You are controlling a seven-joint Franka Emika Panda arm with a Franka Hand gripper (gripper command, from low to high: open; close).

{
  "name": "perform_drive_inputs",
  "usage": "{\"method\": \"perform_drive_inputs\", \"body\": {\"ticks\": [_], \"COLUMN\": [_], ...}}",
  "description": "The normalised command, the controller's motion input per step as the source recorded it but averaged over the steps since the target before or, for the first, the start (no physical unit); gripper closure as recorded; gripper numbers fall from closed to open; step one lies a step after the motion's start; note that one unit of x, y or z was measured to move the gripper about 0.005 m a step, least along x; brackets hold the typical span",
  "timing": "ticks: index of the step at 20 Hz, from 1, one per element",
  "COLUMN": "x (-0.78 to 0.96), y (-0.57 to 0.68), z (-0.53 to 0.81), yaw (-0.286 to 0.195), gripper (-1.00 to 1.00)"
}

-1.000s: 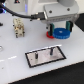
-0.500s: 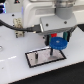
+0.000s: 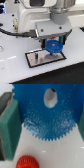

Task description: Insert the blue gear onto the right peg, followed by the red gear

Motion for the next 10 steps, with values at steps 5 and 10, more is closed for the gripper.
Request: {"method": "perform_drive_inputs", "body": {"ticks": [5, 10], "x": [0.0, 0.17], "y": [-0.05, -0.1], "z": [0.39, 0.07], "yaw": [0.0, 0.0], "gripper": [1.0, 1.0]}}
